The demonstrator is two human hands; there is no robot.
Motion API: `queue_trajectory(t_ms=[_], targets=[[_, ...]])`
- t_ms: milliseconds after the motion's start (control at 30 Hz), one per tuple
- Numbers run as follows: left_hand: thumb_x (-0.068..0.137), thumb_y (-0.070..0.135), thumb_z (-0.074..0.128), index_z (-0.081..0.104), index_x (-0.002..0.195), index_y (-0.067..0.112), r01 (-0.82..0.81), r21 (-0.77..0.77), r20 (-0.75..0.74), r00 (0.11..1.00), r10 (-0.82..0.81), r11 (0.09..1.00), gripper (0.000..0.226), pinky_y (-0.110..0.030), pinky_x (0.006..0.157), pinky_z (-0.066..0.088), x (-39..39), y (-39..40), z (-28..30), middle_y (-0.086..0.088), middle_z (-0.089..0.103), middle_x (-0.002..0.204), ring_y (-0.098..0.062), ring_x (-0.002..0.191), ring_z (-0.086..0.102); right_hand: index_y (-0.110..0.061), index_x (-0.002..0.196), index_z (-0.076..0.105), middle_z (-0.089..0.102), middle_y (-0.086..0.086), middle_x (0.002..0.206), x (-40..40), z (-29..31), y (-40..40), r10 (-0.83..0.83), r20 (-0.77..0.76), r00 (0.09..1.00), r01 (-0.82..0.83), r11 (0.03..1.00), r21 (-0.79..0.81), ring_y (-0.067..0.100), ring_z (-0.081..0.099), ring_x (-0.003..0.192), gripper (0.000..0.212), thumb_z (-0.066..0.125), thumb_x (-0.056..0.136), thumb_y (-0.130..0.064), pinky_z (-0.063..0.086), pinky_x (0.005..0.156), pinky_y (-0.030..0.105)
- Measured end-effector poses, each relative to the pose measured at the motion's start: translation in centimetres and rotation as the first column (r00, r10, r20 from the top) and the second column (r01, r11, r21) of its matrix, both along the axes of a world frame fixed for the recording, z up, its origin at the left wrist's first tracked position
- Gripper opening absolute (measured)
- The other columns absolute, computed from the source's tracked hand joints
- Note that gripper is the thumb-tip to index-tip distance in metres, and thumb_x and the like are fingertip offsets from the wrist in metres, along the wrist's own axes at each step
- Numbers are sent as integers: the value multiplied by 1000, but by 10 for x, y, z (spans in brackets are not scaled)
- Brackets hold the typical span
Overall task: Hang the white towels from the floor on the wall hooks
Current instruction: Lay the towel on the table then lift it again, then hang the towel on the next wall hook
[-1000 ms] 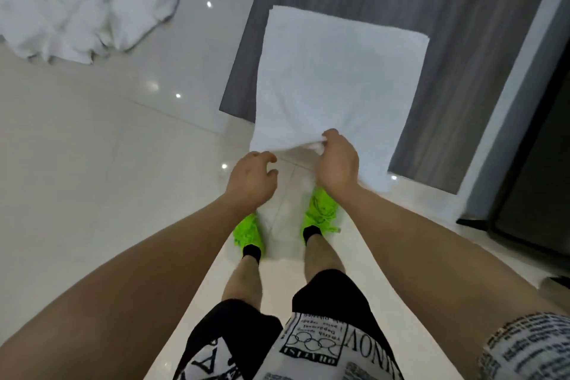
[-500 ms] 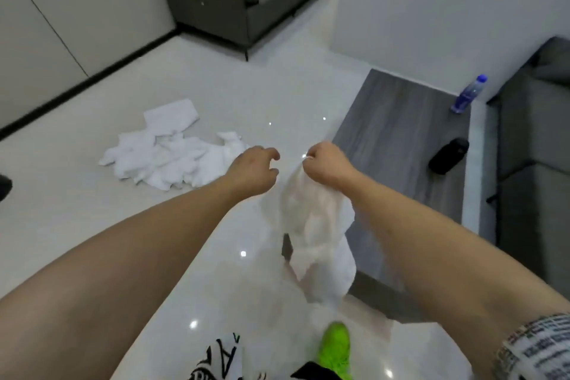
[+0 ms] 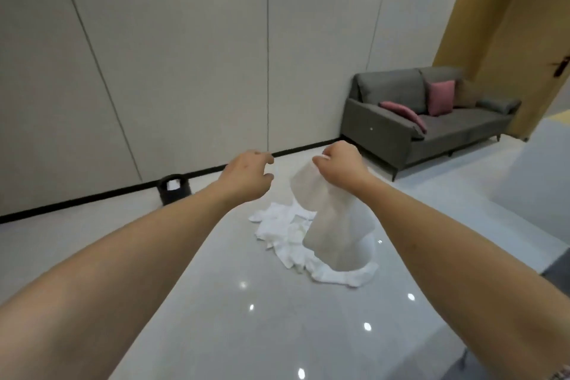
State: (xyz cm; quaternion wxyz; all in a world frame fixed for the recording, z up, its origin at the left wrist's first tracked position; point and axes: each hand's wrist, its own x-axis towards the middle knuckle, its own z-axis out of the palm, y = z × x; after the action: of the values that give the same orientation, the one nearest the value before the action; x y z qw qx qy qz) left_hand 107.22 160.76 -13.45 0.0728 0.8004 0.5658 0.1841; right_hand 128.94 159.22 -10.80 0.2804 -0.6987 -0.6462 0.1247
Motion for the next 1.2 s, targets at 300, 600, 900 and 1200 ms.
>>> queue_trajectory(t_ms=[300, 600, 900, 1200], targets=[[96, 30, 50, 45, 140, 24, -456, -3, -61, 888, 455, 890, 45, -38, 95, 41, -260, 61, 26, -3, 46, 140, -26, 125, 45, -5, 62, 53, 43, 8, 57, -258, 25, 160, 464, -7, 886, -462, 884, 73, 23, 40, 53, 33, 53, 88, -25, 35, 53, 29], [95, 35, 50, 51, 133, 22, -782, 68, -87, 615, 784, 620, 41, -37, 93, 45, -495, 29, 58, -4, 52, 130, -26, 117, 51, -11, 61, 44, 37, 8, 58, -559, 41, 220, 824, 14, 566, -821, 561, 106, 24, 35, 58, 36, 57, 89, -29, 28, 53, 31], [95, 37, 54, 46, 139, 27, -951, 38, -51, 305, 951, 307, 46, -38, 98, 45, -711, -86, 47, -3, 47, 140, -25, 124, 48, -14, 53, 42, 39, 2, 51, -832, 38, 144, 962, 13, 272, -959, 270, 85, 23, 38, 50, 41, 55, 88, -28, 29, 49, 27], [94, 35, 57, 47, 140, 26, -995, 8, 26, 101, 995, 101, 48, -35, 96, 48, -913, -200, 89, -6, 44, 146, -24, 121, 52, -17, 77, 65, 63, -1, 70, -1072, 75, 35, 998, 67, 15, -998, 11, 54, 12, 61, 59, 29, 57, 96, -38, 47, 49, 23]])
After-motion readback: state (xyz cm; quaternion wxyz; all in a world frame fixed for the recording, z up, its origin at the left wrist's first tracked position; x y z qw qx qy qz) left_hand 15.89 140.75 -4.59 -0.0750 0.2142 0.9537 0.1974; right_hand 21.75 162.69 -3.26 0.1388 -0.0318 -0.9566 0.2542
